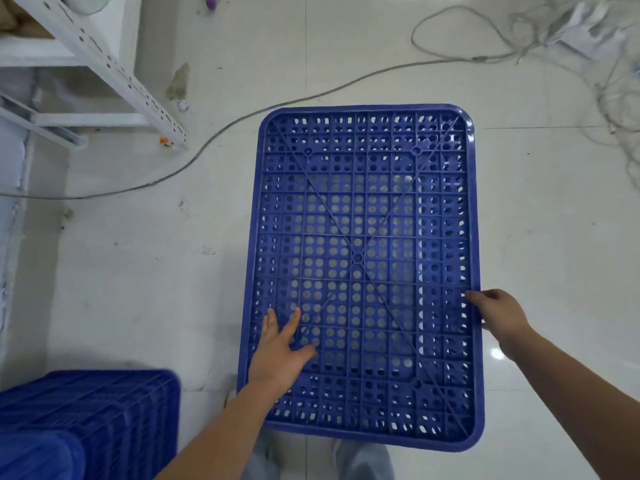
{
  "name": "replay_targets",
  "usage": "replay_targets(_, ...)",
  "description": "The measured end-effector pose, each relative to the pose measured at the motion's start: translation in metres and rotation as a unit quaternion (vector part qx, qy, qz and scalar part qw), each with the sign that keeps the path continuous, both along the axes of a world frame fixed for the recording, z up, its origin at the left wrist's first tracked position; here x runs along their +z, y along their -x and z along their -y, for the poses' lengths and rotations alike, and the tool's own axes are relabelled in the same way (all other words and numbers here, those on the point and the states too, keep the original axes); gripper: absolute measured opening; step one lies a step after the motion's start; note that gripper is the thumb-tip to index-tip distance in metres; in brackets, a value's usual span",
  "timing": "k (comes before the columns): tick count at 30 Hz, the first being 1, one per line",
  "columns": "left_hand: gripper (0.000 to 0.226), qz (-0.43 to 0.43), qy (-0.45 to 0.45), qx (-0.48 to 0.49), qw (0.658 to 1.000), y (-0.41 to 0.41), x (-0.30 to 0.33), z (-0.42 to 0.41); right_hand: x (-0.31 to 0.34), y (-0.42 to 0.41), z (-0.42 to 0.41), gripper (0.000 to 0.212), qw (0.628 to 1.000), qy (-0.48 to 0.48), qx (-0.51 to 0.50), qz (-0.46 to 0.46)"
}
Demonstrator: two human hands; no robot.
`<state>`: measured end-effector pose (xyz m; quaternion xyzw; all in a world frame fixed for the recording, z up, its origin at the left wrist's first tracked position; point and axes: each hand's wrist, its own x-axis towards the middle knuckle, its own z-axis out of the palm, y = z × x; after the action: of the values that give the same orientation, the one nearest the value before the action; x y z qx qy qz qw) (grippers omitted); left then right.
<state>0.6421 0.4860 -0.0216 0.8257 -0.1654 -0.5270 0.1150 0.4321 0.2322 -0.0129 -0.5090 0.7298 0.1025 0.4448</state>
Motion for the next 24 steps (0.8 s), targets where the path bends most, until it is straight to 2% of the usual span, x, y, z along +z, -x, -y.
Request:
replay_targets(4, 0.071, 0.006, 0.025, 0.041, 0.999, -0.012, -0.005, -0.01, 0.019, -0.005, -0.013, 0.027, 0.999, 0.041, 0.005, 0.027)
replay_targets(7, 0.067, 0.004, 0.007, 0.048, 0.999, -0.028, -0.005, -0.019, 0.027, -0.014, -0.025, 0.021, 0.997, 0.065, 0.009, 0.045)
replay_targets(11, 0.062, 0.022, -0.045, 0.008, 0.999, -0.046, 0.004, -0.019, 0.038, -0.03, -0.041, 0.022, 0.994, 0.089, -0.001, 0.063)
replay_targets(14, 0.064, -0.006, -0.066, 0.01, 0.998, -0.051, 0.016, -0.008, 0.05, -0.042, -0.056, 0.026, 0.991, 0.106, -0.004, 0.086)
replay_targets(18, 0.067, -0.019, -0.01, 0.041, 0.999, -0.038, 0.045, 0.014, 0.072, -0.073, -0.085, 0.028, 0.983, 0.128, 0.006, 0.133)
replay_targets(24, 0.088, -0.044, 0.073, 0.059, 0.995, -0.021, 0.099, 0.018, 0.097, -0.133, -0.133, 0.033, 0.975, 0.121, 0.043, 0.181)
